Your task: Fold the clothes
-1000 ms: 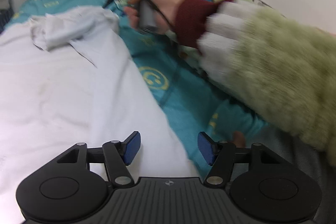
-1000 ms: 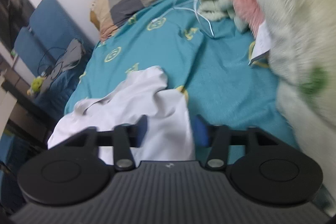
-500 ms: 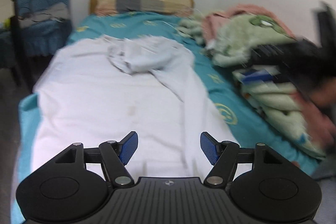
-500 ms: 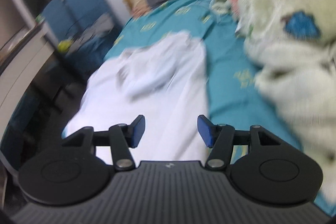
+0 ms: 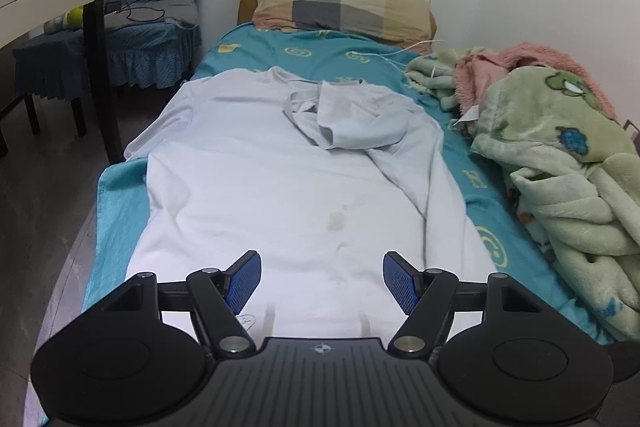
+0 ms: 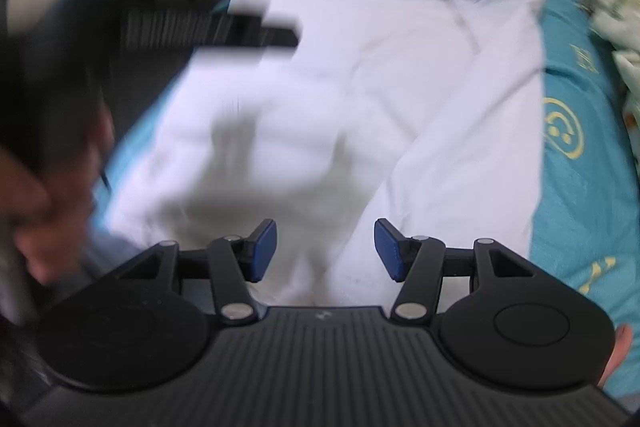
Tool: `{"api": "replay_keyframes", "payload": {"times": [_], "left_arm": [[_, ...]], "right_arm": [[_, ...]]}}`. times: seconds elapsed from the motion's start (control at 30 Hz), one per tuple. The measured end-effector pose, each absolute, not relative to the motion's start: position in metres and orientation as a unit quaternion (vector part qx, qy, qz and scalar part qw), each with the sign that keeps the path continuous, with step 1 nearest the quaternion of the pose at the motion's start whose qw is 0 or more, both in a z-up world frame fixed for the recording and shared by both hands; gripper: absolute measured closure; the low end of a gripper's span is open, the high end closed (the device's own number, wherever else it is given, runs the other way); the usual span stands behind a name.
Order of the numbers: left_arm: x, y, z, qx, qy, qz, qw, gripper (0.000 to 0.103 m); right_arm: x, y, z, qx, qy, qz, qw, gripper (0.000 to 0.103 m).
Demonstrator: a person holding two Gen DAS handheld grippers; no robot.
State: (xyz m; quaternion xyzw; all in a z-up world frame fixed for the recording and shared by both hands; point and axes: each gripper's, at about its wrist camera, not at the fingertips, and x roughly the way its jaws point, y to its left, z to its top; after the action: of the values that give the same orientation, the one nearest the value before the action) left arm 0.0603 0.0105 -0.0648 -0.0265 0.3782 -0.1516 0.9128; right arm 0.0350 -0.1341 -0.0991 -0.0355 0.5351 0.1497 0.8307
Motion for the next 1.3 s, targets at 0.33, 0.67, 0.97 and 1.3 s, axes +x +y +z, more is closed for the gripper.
{"api": "replay_keyframes", "payload": {"times": [0.33, 0.67, 0.97, 1.3], "left_arm": [[0.068, 0.022, -0.074, -0.076, 0.392, -0.175, 0.900, 0.033], [0.062, -0.012, -0.102, -0.081, 0.456, -0.230, 0.856, 0.037], [0.060, -0.015, -0.104, -0.090, 0.458, -0.208, 0.860, 0.036], [0.077, 0.007, -0.106, -0.125, 0.451, -0.182, 0.865, 0.036]], "right_arm": [[0.025, -0.170, -0.066, -0.052, 0.528, 0.091, 0.843, 0.100], [0.014, -0.213, -0.056, 0.015, 0.503, 0.097, 0.859, 0.098], [0.030, -0.177, -0.093, -0.015, 0.554, 0.171, 0.815, 0.051], [0.041, -0.121, -0.119, -0.150, 0.587, 0.199, 0.770, 0.074]]}}
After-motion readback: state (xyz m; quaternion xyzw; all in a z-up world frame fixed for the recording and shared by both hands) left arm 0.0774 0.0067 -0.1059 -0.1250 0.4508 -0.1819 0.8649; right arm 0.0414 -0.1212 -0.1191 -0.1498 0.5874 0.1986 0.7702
